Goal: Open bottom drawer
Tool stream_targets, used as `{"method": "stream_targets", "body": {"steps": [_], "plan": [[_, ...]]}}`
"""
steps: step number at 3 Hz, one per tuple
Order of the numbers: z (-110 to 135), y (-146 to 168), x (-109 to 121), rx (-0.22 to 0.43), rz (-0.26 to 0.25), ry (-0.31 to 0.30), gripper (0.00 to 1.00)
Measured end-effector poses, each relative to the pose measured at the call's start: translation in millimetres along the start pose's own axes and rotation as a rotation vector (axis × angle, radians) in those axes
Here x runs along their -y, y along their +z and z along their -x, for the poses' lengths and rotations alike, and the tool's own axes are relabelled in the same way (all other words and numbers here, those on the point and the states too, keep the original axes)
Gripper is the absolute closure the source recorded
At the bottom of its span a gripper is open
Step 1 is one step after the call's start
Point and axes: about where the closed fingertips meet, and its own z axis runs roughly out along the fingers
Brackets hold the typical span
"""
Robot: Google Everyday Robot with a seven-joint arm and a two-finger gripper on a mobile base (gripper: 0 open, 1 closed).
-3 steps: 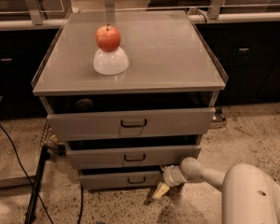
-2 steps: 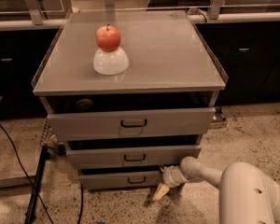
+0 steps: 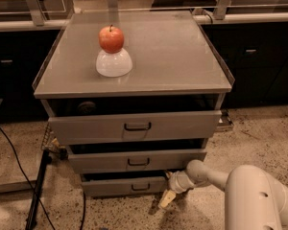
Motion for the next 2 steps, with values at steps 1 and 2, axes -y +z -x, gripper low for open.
{"method": "stream_targets", "body": {"steps": [1,2], "plan": [[-4.7,-5.4,-10.0,-0.01,0.039,0.025,0.0],[-12.5,-13.5,-23.7,-0.039,0.1,0.054,0.0]]}}
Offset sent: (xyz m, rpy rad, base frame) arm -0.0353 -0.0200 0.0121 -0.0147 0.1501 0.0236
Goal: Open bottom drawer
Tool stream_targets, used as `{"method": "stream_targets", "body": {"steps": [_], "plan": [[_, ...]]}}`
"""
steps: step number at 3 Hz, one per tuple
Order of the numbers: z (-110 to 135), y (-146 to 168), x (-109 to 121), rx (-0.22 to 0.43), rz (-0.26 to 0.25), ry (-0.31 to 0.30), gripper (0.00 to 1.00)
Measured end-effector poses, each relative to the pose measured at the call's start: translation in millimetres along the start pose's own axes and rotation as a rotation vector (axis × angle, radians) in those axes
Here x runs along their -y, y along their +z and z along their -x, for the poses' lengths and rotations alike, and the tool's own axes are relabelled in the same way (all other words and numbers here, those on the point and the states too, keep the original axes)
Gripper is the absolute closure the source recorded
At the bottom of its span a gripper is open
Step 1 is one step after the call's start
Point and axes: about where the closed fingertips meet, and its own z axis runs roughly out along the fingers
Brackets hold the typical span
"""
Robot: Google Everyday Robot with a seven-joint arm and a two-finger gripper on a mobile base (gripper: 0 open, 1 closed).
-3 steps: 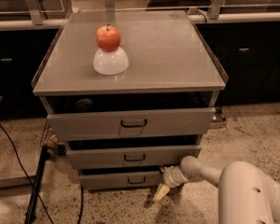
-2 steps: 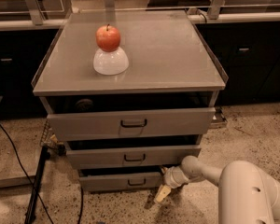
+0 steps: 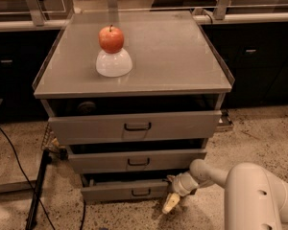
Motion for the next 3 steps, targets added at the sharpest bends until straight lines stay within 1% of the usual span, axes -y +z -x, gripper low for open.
{"method": "stream_targets", "body": {"steps": [1,2,3], "plan": [[-5.2,-3.0,-8.4,-0.019,0.047,0.016,0.0],[-9.9,-8.8,-19.0,-0.025,0.134,0.04,0.0],[-11.3,-13.9,-26.6,-0.014,0.183,0.055,0.0]]}}
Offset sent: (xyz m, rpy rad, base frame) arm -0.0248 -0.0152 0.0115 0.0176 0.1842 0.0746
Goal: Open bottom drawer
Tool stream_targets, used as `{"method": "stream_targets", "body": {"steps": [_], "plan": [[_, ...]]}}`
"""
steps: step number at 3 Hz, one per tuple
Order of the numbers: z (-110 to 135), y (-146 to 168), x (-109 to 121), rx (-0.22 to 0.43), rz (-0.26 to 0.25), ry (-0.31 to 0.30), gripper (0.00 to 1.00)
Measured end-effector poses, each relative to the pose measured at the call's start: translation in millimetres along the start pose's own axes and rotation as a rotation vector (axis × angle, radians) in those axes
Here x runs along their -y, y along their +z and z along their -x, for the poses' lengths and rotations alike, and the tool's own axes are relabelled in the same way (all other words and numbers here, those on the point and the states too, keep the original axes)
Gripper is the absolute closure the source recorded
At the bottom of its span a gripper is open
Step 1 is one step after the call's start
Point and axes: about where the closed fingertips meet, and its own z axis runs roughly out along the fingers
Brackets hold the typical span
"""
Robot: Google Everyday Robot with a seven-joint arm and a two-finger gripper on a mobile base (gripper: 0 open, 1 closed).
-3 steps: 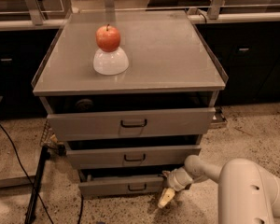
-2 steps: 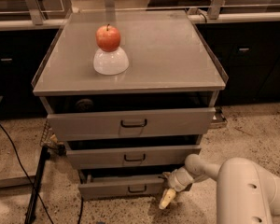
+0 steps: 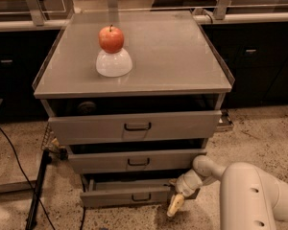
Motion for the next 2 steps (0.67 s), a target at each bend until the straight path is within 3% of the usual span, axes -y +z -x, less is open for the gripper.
{"method": "stream_targets", "body": {"steps": [2], "plan": [[-6.3,-7.4,-37.2,0.024,0.063,0.042,0.0]]}}
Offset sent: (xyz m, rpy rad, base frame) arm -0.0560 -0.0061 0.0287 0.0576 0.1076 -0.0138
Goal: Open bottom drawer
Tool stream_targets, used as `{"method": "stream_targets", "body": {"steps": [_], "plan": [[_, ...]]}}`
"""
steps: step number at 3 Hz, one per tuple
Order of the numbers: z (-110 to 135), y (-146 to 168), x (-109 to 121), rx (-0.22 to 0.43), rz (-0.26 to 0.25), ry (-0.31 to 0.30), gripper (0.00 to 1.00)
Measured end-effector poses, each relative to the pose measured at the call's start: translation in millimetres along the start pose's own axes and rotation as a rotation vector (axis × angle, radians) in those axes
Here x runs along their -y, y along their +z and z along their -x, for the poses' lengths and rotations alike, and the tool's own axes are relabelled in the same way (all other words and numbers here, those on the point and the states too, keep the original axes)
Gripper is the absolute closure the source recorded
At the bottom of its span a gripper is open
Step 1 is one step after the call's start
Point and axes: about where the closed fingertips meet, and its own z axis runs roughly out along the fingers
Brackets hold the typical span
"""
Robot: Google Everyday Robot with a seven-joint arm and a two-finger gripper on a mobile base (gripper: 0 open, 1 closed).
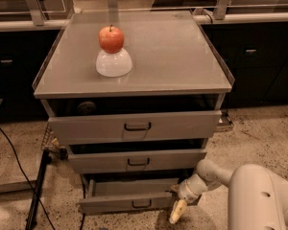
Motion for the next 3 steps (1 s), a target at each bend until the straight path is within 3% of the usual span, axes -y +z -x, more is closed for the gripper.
{"method": "stream_targets", "body": {"steps": [2,3], "plan": [[-12.9,3.9,-42.3,-0.006,0.093,0.045,0.0],[-13.0,4.0,-42.5,-0.006,0.093,0.045,0.0]]}}
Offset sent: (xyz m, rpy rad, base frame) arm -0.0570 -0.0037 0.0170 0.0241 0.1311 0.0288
